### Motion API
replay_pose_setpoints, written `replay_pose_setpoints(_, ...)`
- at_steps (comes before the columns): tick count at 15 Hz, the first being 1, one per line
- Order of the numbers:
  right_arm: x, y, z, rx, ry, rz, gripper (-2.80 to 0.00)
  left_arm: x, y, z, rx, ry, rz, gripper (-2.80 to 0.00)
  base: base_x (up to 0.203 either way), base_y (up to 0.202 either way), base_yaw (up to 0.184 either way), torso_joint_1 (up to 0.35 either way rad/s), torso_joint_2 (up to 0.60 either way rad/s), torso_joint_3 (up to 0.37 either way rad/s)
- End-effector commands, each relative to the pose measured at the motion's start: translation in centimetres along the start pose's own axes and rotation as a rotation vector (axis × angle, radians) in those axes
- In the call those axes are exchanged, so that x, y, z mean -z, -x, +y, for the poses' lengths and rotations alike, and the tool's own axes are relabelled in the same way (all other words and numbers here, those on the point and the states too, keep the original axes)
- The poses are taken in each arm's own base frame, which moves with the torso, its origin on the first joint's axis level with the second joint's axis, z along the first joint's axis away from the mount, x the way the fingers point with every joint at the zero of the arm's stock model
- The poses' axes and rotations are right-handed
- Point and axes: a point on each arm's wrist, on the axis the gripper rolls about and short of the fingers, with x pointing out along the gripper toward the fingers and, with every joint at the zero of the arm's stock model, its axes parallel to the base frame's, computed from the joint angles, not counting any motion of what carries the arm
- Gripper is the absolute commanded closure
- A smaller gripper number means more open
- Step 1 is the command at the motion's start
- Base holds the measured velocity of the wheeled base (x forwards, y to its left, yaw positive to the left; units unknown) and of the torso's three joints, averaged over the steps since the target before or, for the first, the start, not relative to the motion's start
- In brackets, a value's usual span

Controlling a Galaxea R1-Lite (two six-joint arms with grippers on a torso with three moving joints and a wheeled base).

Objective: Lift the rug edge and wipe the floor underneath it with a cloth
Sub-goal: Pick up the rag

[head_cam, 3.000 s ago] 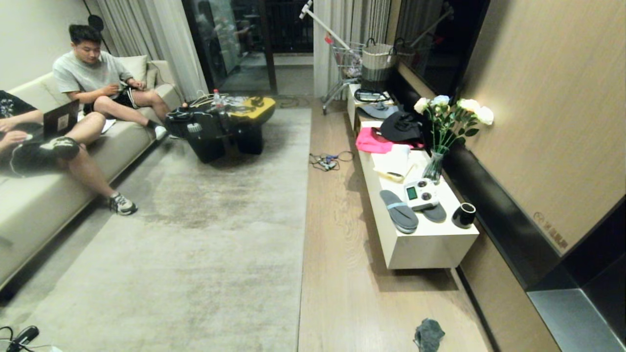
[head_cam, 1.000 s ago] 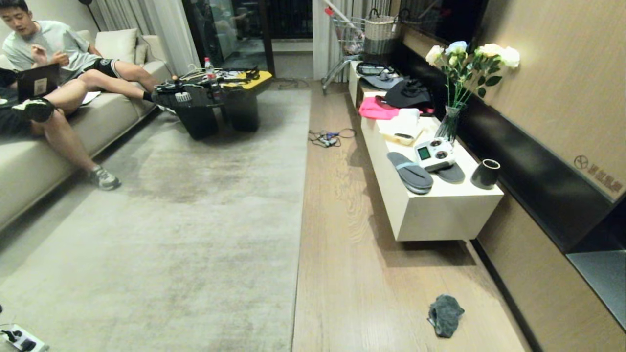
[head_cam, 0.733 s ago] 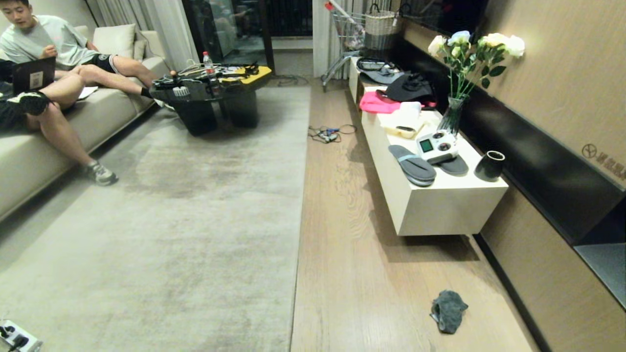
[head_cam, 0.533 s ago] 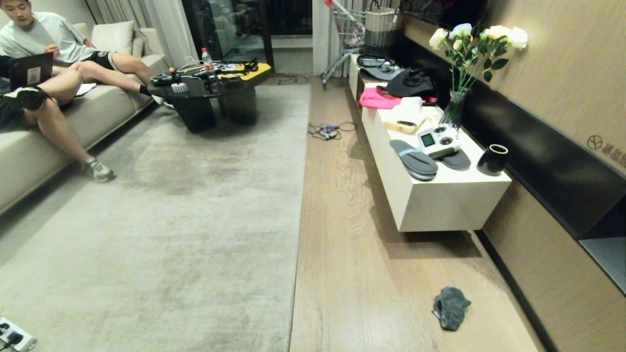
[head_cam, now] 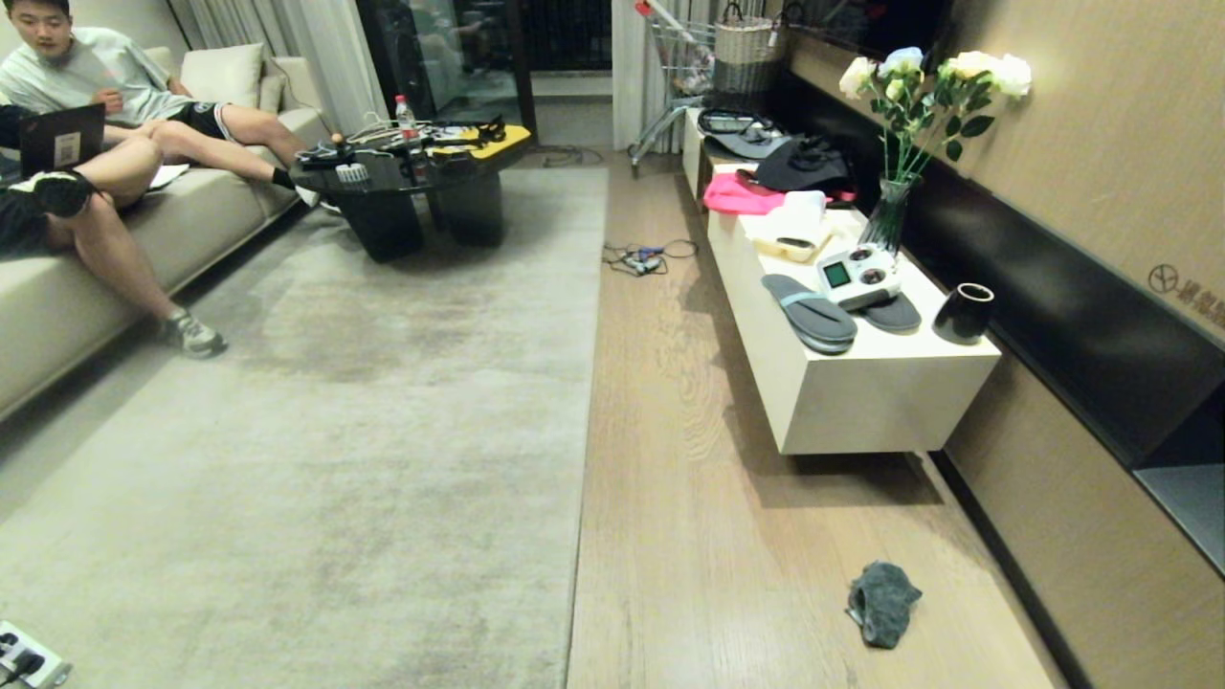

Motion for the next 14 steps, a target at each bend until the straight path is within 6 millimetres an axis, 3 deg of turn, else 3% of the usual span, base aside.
replay_pose_setpoints(1,-0.01,0.00,0.00,0.000,-0.001,-0.001,0.00,0.00,-0.01,0.00,0.000,0.000,0.001,0.00,0.000,0.000,0.000,0.000,0.00,0.000)
replay_pose_setpoints(14,0.00,0.00,0.00,0.001,0.000,-0.001,0.00,0.00,-0.01,0.00,0.000,0.000,0.001,0.00,0.000,0.000,0.000,0.005,0.03,0.029)
